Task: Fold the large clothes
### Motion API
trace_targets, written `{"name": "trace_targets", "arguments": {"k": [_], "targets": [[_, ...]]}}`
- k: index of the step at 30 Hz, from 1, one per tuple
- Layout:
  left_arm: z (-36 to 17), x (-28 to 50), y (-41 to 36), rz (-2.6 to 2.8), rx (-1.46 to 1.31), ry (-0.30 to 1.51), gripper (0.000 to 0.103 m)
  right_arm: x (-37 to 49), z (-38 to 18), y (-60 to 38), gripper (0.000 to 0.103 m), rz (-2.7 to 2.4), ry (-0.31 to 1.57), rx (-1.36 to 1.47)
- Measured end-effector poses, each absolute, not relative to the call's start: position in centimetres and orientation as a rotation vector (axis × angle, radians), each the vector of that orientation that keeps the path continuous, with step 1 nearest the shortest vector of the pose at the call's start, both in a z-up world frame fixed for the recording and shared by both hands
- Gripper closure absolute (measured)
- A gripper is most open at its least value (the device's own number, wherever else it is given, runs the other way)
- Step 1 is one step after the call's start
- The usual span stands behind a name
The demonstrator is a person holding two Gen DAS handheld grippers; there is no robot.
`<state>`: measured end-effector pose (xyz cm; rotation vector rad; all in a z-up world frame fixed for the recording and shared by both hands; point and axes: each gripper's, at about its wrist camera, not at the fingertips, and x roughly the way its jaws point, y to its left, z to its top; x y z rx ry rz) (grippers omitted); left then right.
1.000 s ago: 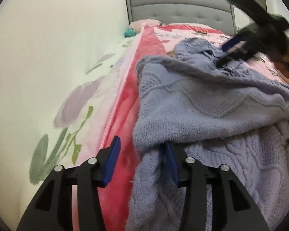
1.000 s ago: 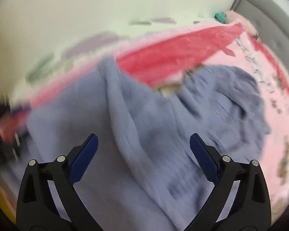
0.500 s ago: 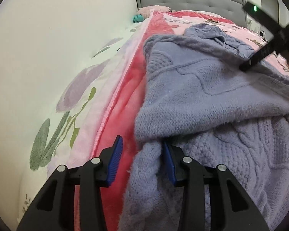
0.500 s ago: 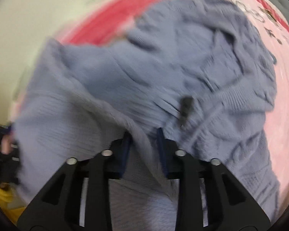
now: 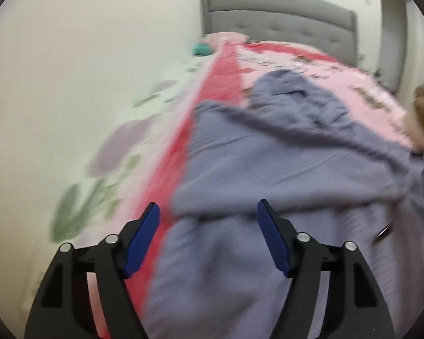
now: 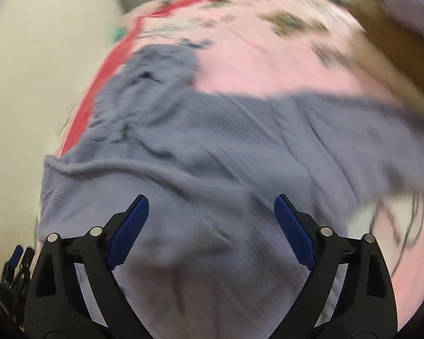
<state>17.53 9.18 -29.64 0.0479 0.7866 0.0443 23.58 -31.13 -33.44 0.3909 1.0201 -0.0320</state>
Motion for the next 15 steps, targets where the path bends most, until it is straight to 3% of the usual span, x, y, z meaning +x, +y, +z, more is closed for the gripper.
{"name": "trace_targets", "arguments": {"k": [1, 7, 8, 10, 11, 15], "targets": [[-29.7, 18.6, 8.3, 0.025, 0.057, 0.778, 0.032, 23.0, -34.2, -31.6, 0.035, -0.037, 1.034, 0.418], [-31.9, 26.1, 4.2, -0.069, 0.046, 0.840, 0.032, 24.0, -37.8, -30.5, 0.037, 0.050, 1.083, 0.532], [-32.4, 26.9, 3.9, -0.062, 0.032, 0.852, 0.032, 24.5, -38.3, -30.2, 0.041, 0.063, 1.097, 0.535], [-33.4, 28.5, 3.4, -0.059, 0.015, 0.894, 0.032, 25.4, -38.6, -29.2, 0.066, 0.072, 1.115, 0.521], [-34.1, 29.2, 3.1, -0.055, 0.020, 0.919, 0.032, 25.7, -38.4, -28.9, 0.072, 0.067, 1.109, 0.517], [-35.1, 28.9, 2.3, -0.033, 0.028, 0.927, 0.032, 26.3, -34.7, -28.6, 0.083, 0.088, 0.999, 0.445]]}}
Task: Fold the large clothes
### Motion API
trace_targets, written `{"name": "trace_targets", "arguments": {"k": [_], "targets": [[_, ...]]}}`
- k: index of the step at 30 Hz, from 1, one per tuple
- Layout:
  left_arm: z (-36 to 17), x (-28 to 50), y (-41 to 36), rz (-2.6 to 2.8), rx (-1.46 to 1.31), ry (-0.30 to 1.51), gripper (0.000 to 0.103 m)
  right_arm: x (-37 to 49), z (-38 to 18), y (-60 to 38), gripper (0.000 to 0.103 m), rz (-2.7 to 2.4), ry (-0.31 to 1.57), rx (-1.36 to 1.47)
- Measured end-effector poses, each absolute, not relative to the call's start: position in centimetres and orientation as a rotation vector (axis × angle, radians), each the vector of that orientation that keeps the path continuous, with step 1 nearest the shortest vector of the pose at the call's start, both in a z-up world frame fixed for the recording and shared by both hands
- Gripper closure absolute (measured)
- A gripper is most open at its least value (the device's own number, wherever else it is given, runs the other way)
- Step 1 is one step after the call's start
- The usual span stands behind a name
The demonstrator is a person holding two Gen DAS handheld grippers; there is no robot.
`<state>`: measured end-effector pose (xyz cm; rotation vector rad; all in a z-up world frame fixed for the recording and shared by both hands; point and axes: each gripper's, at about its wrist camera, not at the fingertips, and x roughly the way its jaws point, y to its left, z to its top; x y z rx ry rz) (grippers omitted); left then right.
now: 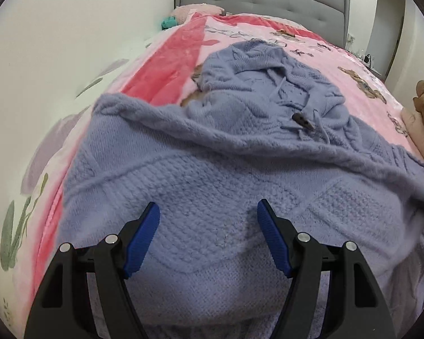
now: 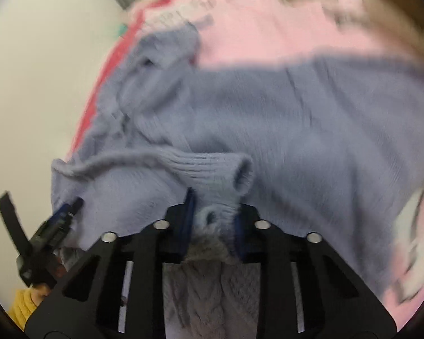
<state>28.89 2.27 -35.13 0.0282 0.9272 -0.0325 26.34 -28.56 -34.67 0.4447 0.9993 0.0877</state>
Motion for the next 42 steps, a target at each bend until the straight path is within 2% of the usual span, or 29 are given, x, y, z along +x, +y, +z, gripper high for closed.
{"name": "trace_targets", "arguments": {"k": [2, 5, 8, 11, 13, 15, 18, 20, 22, 24, 27, 32, 34, 37, 42], "targets": [[-35.0, 28.0, 1.9, -0.017, 0.019, 0.892, 0.032, 26.9, -31.1, -27.9, 0.084, 0.145, 0.896, 0.354], [-34.6, 26.7, 1.3, 0.005, -0.001, 0.835, 0.032, 28.1, -28.6, -27.2, 0.084, 0.182, 0.825, 0.233], [-35.2, 26.4, -0.1, 0.025, 0.053, 0.852, 0.032, 29.9, -31.2, -27.4, 0.084, 0.131, 0.918, 0.115], [-35.7, 26.3, -0.8, 0.020, 0.091, 0.864, 0.032, 29.9, -35.7, -28.9, 0.081, 0.073, 1.093, 0.166], [-35.5, 26.4, -0.8, 0.014, 0.093, 0.863, 0.032, 28.3, -36.2, -29.6, 0.058, 0.023, 1.096, 0.188], [-35.4, 26.6, -0.3, 0.002, 0.079, 0.864, 0.032, 26.6, -35.4, -29.8, 0.041, -0.014, 1.040, 0.195], [-35.4, 26.8, -0.2, -0.010, 0.080, 0.871, 0.032, 24.3, -33.0, -29.2, 0.042, 0.008, 0.895, 0.202], [-35.2, 26.8, -0.3, -0.014, 0.090, 0.872, 0.032, 23.8, -31.9, -27.9, 0.049, 0.069, 0.842, 0.184], [-34.8, 26.8, -0.7, -0.024, 0.105, 0.873, 0.032, 24.2, -32.4, -26.8, 0.061, 0.109, 0.857, 0.156], [-34.0, 27.1, -1.1, -0.062, 0.094, 0.869, 0.032, 25.3, -34.0, -25.3, 0.066, 0.124, 0.927, 0.107], [-32.8, 28.3, -1.9, -0.119, 0.070, 0.859, 0.032, 26.4, -37.9, -24.9, 0.067, 0.091, 1.066, 0.077], [-32.4, 33.9, -5.3, -0.249, 0.019, 0.946, 0.031, 25.7, -36.7, -26.4, 0.063, 0.098, 0.966, 0.248], [-33.1, 35.8, -6.8, -0.241, 0.050, 0.975, 0.031, 26.0, -35.6, -27.2, 0.056, 0.098, 0.913, 0.319], [-33.8, 37.7, -8.0, -0.246, 0.050, 0.992, 0.031, 27.2, -34.7, -28.0, 0.056, 0.068, 0.890, 0.326], [-36.6, 39.3, -9.1, -0.222, 0.070, 1.086, 0.031, 31.5, -37.8, -29.3, 0.058, -0.003, 1.075, 0.349]]}}
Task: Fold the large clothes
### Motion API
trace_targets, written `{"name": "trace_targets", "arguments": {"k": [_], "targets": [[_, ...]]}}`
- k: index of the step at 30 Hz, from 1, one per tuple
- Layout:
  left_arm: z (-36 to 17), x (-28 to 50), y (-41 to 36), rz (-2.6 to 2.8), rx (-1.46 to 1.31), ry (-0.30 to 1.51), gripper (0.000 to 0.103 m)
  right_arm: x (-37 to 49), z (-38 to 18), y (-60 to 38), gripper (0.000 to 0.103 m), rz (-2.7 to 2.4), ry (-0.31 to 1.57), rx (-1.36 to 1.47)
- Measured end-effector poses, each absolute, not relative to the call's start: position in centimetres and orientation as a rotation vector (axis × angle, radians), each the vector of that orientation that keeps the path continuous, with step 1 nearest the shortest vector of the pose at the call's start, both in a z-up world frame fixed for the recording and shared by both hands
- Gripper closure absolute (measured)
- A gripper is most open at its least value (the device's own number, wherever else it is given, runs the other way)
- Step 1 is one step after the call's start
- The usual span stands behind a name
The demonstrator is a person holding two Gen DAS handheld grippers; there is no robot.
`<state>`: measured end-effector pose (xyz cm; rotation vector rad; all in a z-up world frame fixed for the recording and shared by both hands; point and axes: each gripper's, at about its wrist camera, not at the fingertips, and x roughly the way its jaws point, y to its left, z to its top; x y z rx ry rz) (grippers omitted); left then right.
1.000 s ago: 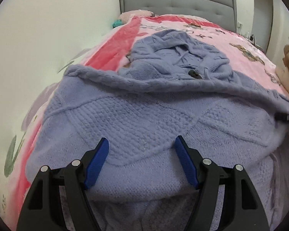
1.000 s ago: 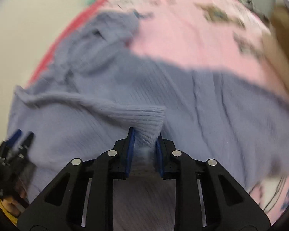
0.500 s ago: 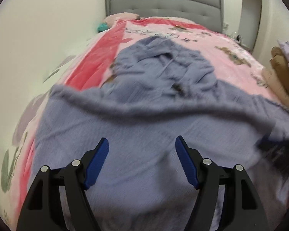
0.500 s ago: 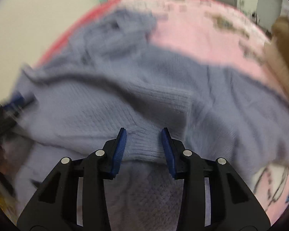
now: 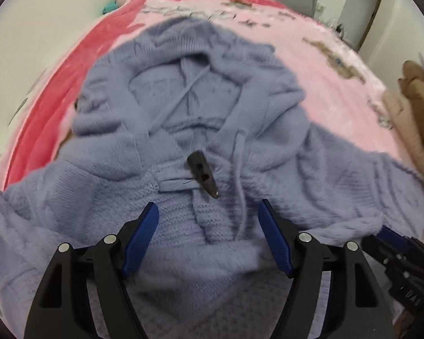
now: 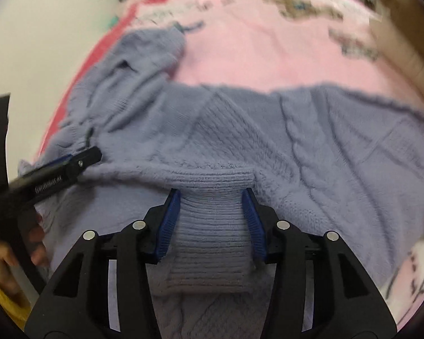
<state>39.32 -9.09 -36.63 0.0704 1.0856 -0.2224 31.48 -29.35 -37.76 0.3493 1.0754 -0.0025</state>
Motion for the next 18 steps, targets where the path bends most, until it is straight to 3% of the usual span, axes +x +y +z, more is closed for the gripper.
{"name": "trace_targets", "arguments": {"k": [3, 5, 6, 7, 14, 18], "targets": [[-35.3, 37.8, -9.2, -0.187, 0.094, 0.955, 0.031, 30.2, -36.2, -30.1, 0.055, 0.019, 0.989, 0.398], [-34.1, 36.3, -9.4, -0.185, 0.091, 0.874, 0.031, 27.2, -33.7, -31.7, 0.030, -0.003, 0.848, 0.444], [-33.5, 35.5, -9.7, -0.196, 0.097, 0.851, 0.031, 25.6, -32.6, -32.8, 0.012, -0.044, 0.792, 0.468], [-33.0, 34.9, -9.9, -0.207, 0.108, 0.837, 0.030, 23.2, -31.4, -34.6, 0.010, -0.110, 0.718, 0.511], [-32.1, 28.9, -12.0, -0.257, 0.097, 0.871, 0.021, 13.4, -32.1, -51.1, 0.010, -0.566, 0.631, 0.731], [-32.5, 26.4, -13.1, -0.261, 0.067, 0.908, 0.021, 9.0, -34.5, -59.0, 0.022, -0.753, 0.547, 0.899]]}}
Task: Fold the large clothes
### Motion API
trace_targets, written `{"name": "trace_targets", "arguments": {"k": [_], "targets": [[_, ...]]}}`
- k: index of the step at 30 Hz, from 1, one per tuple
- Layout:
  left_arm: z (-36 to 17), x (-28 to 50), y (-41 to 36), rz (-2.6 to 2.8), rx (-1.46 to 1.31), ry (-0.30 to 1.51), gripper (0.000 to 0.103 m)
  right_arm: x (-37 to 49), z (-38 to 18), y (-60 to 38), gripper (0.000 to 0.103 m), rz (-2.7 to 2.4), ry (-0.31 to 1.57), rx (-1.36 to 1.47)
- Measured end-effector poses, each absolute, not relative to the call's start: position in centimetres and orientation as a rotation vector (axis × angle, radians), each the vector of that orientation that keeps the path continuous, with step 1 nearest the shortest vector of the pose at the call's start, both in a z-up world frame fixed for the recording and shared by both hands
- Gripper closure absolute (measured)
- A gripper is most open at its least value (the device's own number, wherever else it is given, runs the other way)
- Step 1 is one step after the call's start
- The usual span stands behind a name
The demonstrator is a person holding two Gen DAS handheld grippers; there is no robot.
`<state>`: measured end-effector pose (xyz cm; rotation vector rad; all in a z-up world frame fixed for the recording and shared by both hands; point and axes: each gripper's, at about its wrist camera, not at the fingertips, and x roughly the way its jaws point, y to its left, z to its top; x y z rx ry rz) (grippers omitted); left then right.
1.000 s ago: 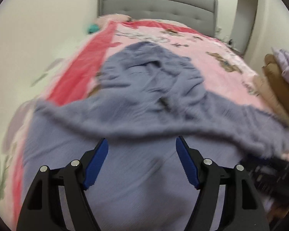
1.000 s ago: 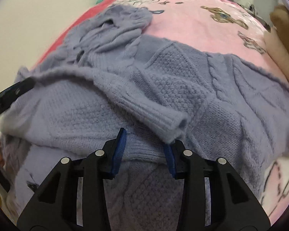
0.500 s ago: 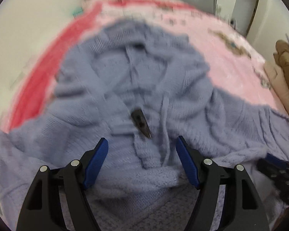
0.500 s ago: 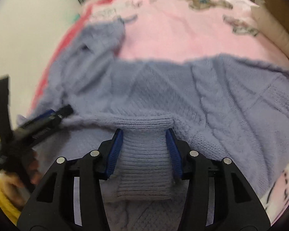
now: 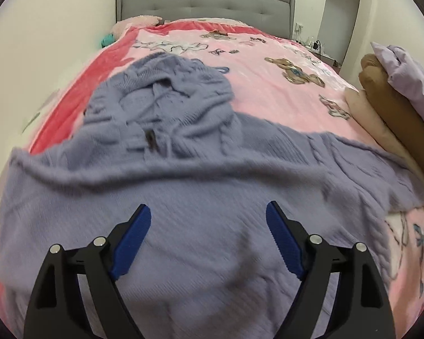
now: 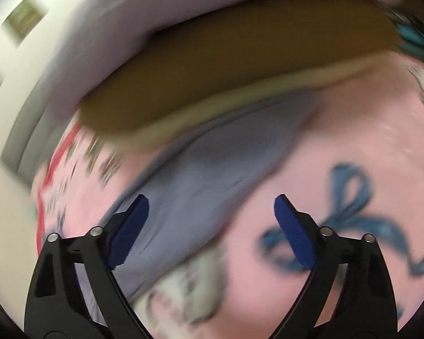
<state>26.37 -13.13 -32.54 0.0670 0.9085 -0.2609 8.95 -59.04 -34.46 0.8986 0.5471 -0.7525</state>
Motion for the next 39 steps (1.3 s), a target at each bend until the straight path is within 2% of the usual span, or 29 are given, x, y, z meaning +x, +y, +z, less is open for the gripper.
{"name": "trace_targets", "arguments": {"k": [3, 9, 11, 12, 13, 15, 18, 23, 29, 34, 39], "targets": [[-32.9, 25.2, -14.3, -0.276, 0.074, 0.926, 0.020, 8.3, -35.7, -63.1, 0.022, -0.822, 0.530, 0.929], [-33.7, 23.0, -16.9, -0.307, 0.112, 0.958, 0.020, 9.9, -38.6, -67.8, 0.022, -0.870, 0.611, 0.942], [-33.8, 22.6, -17.5, -0.317, 0.126, 0.959, 0.020, 10.5, -38.9, -68.2, 0.025, -0.856, 0.619, 0.924], [-33.9, 22.3, -17.8, -0.326, 0.128, 0.965, 0.020, 10.9, -38.9, -68.3, 0.045, -0.823, 0.603, 0.919], [-34.0, 22.2, -18.0, -0.331, 0.129, 0.970, 0.020, 11.4, -39.0, -68.3, 0.071, -0.766, 0.599, 0.927], [-34.3, 21.9, -18.4, -0.334, 0.141, 0.979, 0.020, 12.0, -39.0, -67.8, 0.091, -0.700, 0.615, 0.935], [-34.3, 21.7, -18.7, -0.333, 0.161, 0.979, 0.020, 12.7, -36.8, -65.8, 0.093, -0.645, 0.578, 0.885], [-33.4, 22.0, -18.1, -0.336, 0.134, 0.964, 0.020, 14.8, -26.8, -56.6, 0.093, -0.411, 0.473, 0.610], [-31.0, 22.9, -15.5, -0.305, 0.106, 0.911, 0.020, 21.8, -17.1, -42.6, 0.093, 0.019, 0.446, 0.357], [-27.5, 22.7, -8.7, -0.236, 0.065, 0.852, 0.020, 26.4, -14.5, -30.8, 0.093, 0.290, 0.445, 0.155], [-26.5, 21.5, -0.1, -0.155, 0.135, 0.890, 0.020, 29.9, -17.0, -18.5, 0.093, 0.520, 0.512, 0.042]]}}
